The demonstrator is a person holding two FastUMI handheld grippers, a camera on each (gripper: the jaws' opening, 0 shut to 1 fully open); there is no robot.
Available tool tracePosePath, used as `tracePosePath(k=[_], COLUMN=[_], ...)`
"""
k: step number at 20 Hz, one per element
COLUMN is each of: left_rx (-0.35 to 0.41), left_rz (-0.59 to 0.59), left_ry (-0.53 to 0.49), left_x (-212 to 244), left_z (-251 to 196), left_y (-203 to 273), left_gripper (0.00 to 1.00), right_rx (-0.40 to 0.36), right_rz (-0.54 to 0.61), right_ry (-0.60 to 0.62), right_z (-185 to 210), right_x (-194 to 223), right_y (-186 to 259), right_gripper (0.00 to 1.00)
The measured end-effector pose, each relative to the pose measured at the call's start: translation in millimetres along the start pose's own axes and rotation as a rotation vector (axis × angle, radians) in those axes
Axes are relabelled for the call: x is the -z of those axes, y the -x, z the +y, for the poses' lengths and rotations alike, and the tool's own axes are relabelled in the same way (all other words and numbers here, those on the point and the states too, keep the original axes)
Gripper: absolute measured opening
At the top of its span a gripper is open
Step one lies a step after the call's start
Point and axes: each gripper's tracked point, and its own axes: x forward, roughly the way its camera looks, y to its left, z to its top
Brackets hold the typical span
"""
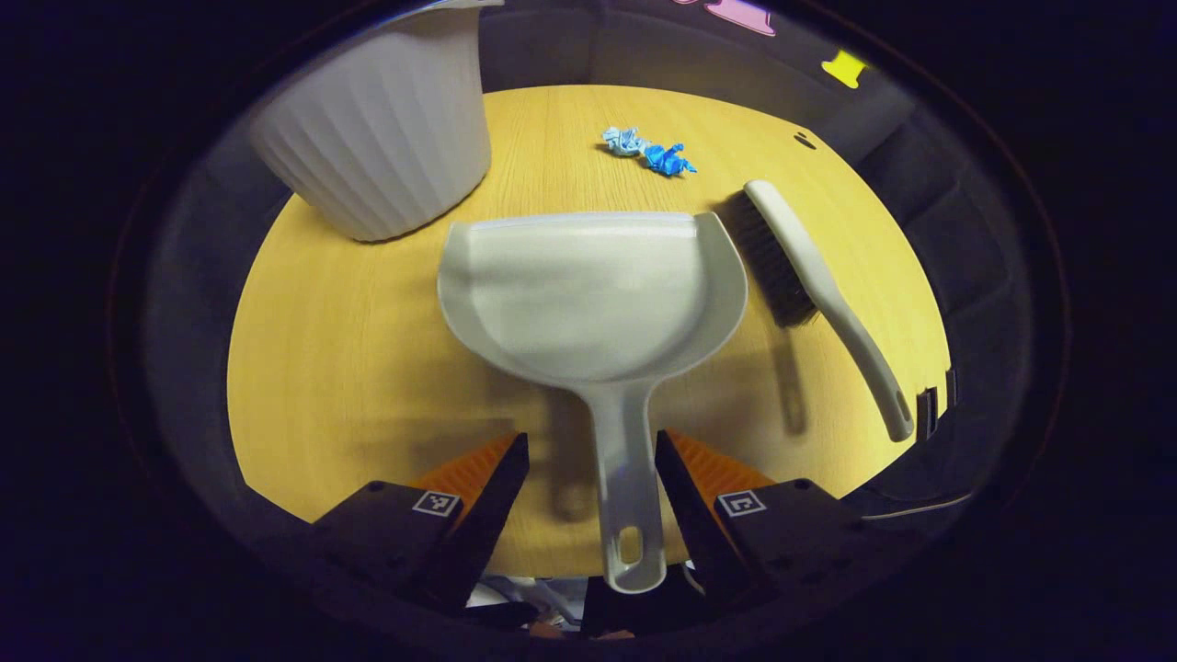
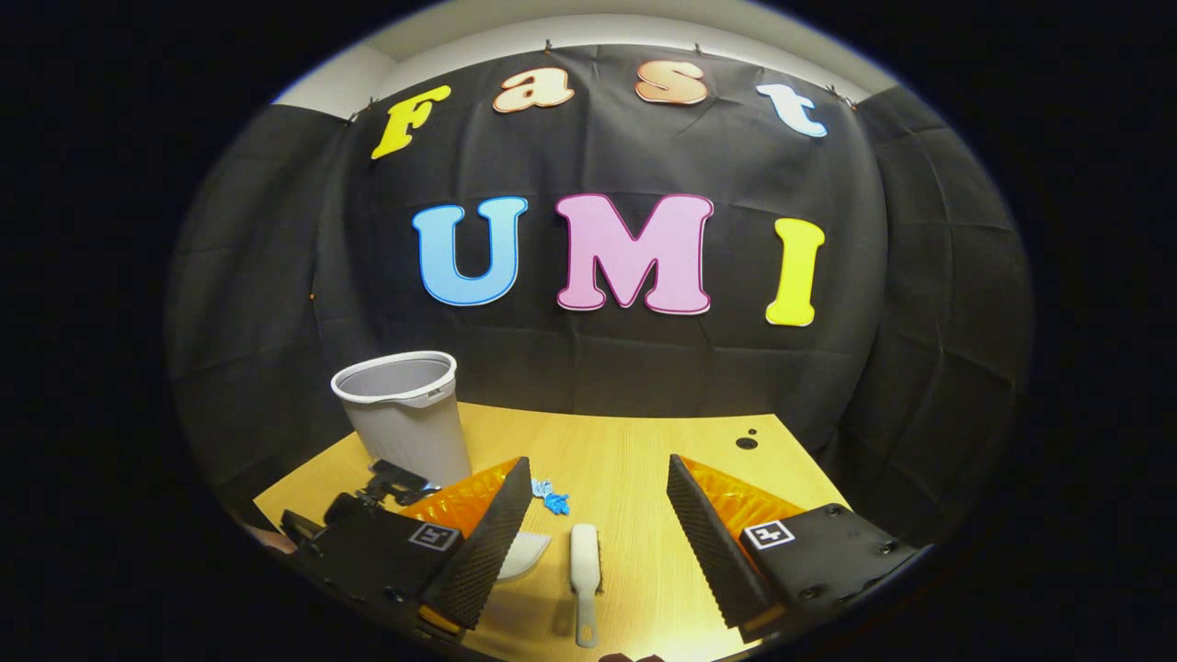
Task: Pick up the small broom and dustpan from the desktop, sweep the trash into the dustpan with the broom, and then empty the trash into the garbage bin.
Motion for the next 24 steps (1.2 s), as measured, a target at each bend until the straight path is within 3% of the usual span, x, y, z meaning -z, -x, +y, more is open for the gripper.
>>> tracePosePath(k=[5,10,14,18,21,24], left_rx=[-0.021,-0.041,-0.030,0.014,0.042,0.048], left_rz=[0.089,0.144,0.144,0.121,0.106,0.080], left_ry=[-0.002,0.008,0.033,0.018,0.032,0.030], left_x=[-14,-26,-26,-27,-15,-5], left_z=[-7,-9,-7,-4,2,5], left_y=[-13,-18,-17,-22,-17,-15], left_gripper=[0.77,0.36,0.30,0.31,0.30,0.30], right_rx=[0.044,0.071,0.054,0.022,0.006,-0.051], right_rz=[0.033,0.109,0.204,0.327,0.497,0.768], right_ry=[-0.017,-0.049,-0.062,-0.014,0.047,0.070], right_z=[-17,-26,-19,-6,-2,6], right_x=[10,31,56,95,143,209], right_y=[5,7,1,-13,-24,-21], right_gripper=[0.96,0.96,0.96,0.96,0.96,0.97])
